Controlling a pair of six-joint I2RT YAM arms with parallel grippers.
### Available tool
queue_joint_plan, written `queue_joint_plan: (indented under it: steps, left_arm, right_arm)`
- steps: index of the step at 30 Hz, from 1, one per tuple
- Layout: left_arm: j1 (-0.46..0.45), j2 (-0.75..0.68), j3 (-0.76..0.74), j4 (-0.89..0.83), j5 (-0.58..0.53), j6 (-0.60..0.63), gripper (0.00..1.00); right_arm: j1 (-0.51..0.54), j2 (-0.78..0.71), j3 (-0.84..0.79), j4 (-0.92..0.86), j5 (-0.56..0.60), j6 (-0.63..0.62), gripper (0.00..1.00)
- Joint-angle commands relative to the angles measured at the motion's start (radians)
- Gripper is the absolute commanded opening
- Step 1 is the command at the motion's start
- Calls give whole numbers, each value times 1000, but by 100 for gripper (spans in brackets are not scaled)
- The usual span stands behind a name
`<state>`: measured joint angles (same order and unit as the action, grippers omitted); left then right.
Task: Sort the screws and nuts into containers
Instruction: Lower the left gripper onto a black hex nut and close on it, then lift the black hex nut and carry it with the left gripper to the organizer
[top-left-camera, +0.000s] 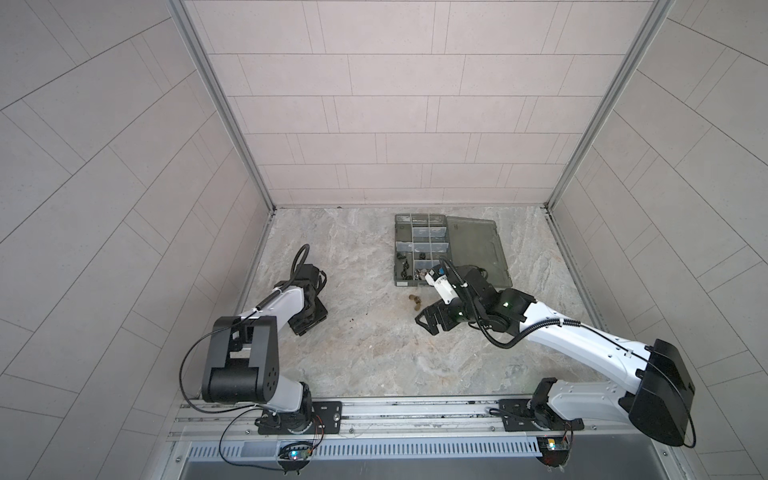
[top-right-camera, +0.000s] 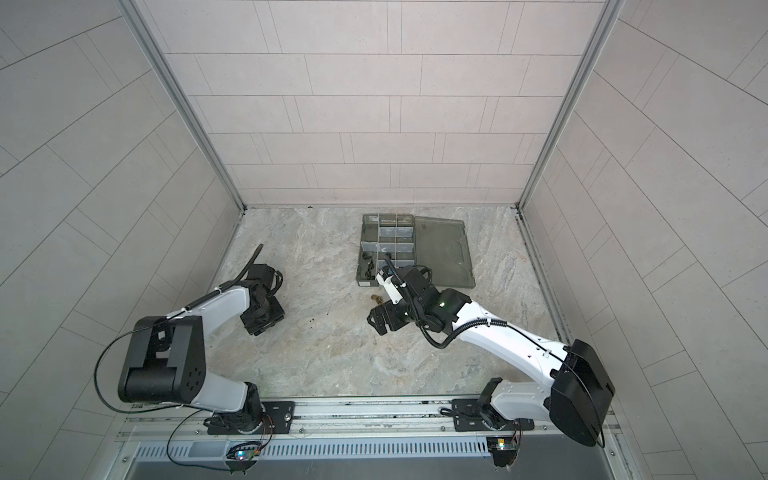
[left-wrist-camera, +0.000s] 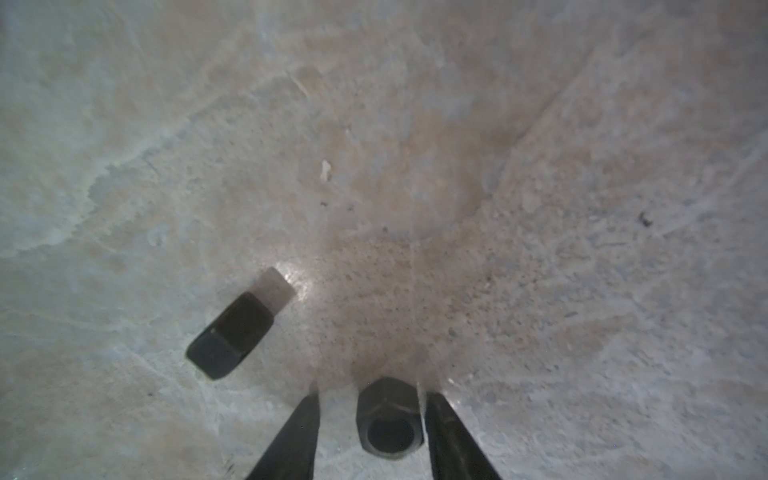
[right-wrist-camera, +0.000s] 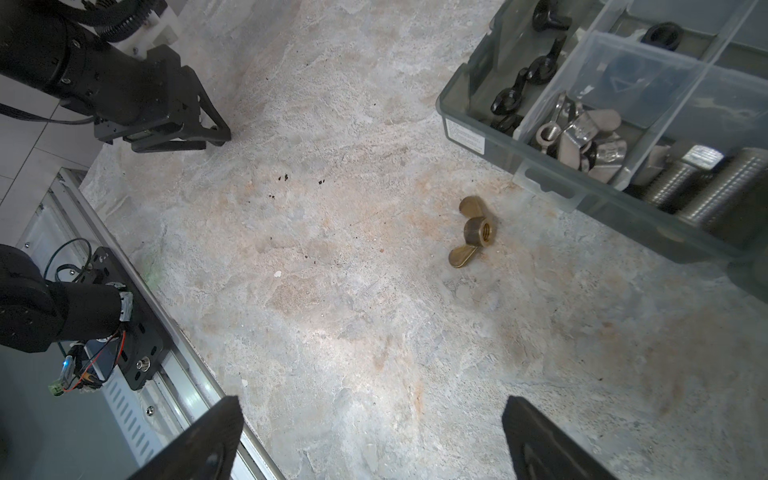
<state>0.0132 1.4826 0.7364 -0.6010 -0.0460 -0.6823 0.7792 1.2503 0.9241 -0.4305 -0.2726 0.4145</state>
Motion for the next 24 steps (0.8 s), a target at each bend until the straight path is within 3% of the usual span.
queue_joint_plan:
  steps: [1, 8, 15, 24]
  left_arm:
    - [10, 38, -9, 17, -6, 4, 45]
    - [12, 46, -10, 22, 8, 1, 35]
    - [13, 36, -16, 19, 26, -1, 12]
    - [-2, 16, 19, -4, 63, -2, 13]
  right_arm:
    - [-5, 8, -5, -10, -7, -16, 99]
    - [-9, 9, -5, -16, -4, -17, 99]
    - [-12, 10, -7, -17, -4, -14, 99]
    - [-27, -16, -24, -23, 9, -13, 99]
